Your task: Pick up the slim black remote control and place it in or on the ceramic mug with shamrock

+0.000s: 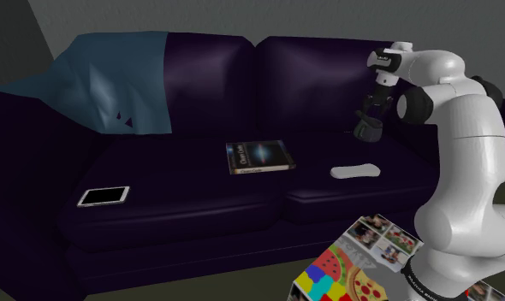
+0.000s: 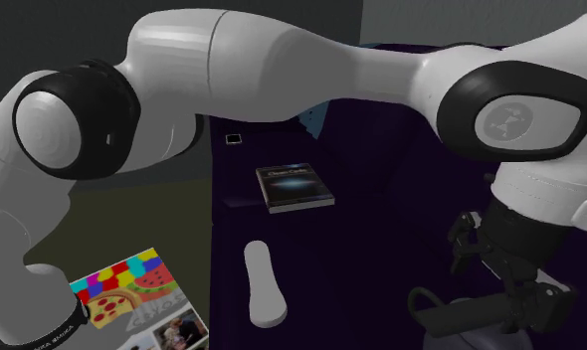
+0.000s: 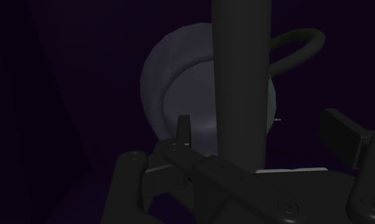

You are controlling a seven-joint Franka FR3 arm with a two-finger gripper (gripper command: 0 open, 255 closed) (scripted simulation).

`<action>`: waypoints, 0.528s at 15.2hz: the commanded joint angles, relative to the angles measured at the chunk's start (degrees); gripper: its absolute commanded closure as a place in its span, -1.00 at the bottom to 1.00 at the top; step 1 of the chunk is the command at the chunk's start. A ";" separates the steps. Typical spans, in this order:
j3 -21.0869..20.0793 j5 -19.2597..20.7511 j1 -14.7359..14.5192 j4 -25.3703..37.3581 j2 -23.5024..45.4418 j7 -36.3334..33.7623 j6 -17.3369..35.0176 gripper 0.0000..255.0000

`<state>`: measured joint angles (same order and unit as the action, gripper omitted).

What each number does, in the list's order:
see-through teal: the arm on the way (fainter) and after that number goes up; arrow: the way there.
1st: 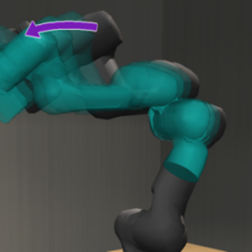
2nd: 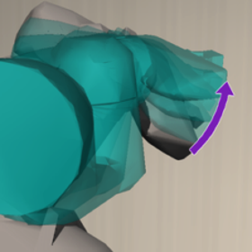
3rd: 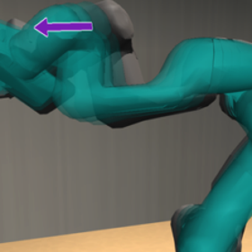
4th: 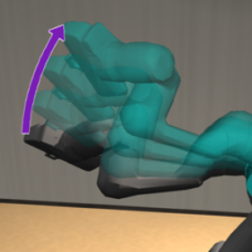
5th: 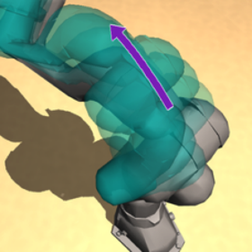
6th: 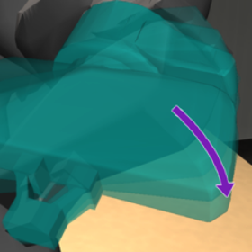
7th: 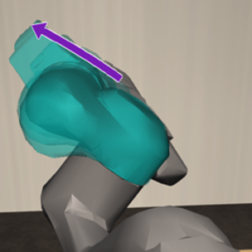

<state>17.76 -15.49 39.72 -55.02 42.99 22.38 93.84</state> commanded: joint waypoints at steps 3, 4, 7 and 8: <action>-0.43 -0.38 2.20 11.32 3.39 -0.93 -7.69 -1.00; -0.43 -0.38 2.20 11.33 3.39 -0.93 -7.69 -1.00; -0.43 -0.38 2.20 11.32 3.39 -0.93 -7.68 -1.00; -0.43 -0.38 2.20 11.33 3.39 -0.93 -7.69 -1.00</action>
<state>17.33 -15.86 41.91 -43.81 46.33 21.46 86.22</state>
